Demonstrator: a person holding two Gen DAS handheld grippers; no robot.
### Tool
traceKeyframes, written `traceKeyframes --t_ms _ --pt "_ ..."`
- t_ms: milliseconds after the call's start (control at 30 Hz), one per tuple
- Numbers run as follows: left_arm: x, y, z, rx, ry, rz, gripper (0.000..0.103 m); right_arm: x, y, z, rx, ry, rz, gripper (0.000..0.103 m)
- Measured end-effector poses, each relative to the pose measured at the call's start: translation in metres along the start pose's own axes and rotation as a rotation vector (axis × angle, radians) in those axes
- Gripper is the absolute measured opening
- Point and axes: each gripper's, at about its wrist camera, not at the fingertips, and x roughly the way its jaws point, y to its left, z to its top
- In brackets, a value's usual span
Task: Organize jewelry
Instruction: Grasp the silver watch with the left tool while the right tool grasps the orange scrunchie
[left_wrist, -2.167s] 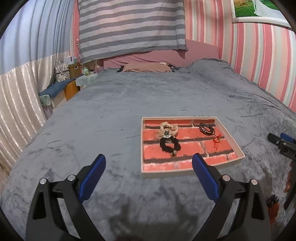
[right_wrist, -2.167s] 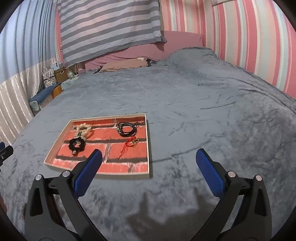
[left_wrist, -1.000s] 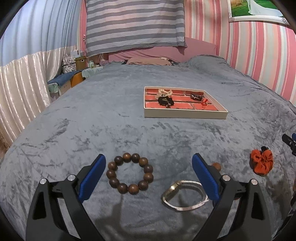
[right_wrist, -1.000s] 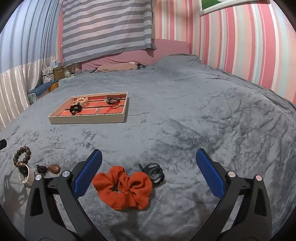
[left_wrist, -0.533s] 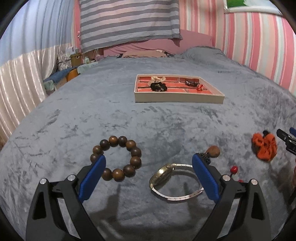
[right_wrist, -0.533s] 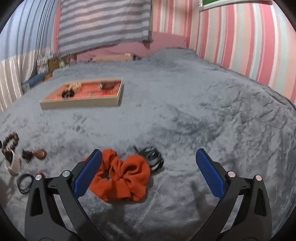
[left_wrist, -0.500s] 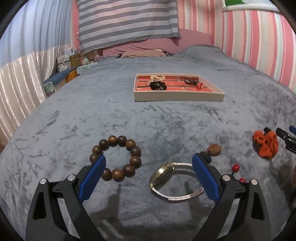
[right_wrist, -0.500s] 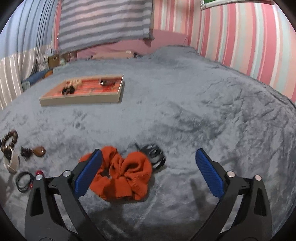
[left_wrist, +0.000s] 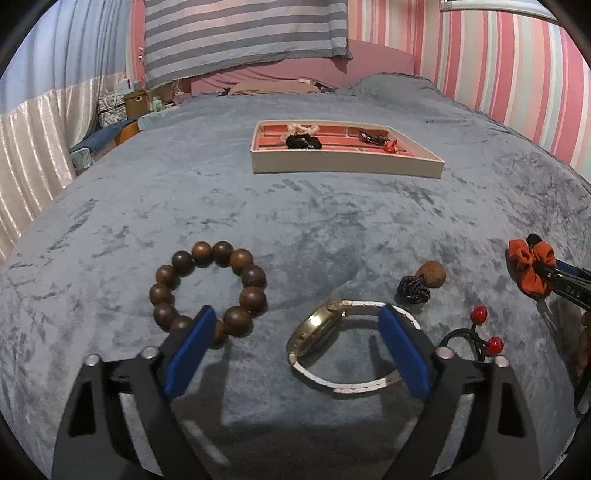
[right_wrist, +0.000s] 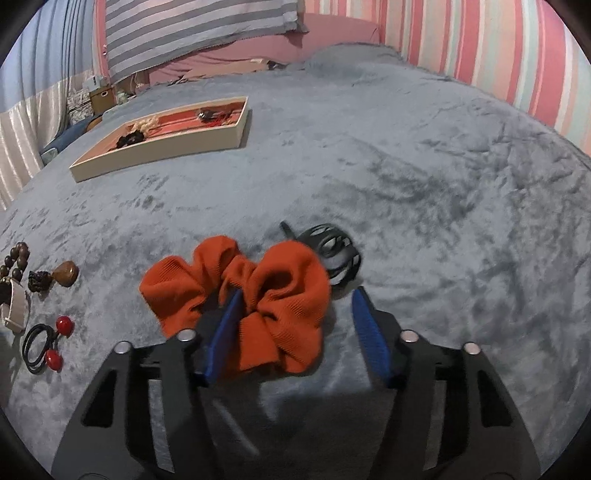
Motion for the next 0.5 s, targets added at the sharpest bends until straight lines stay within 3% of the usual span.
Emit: traceKeyframes --t_ms 133,233,333,500 --pt "0.004 -0.002 0.0 0.016 0.009 -0.011 0.085 0.001 0.004 0.0 -0.01 0.008 0.014 0.045" --pt "0.009 -0.003 0.0 0.02 0.029 -0.044 0.063 0.003 0.004 0.0 -0.006 0.016 0.031 0.04" --pt "0.016 -0.003 0.0 0.018 0.057 -0.065 0.053 0.004 0.003 0.0 0.005 0.024 0.047 0.038" --pt "0.022 -0.001 0.0 0.007 0.079 -0.102 0.051 0.005 0.003 0.0 0.011 0.026 0.062 0.034"
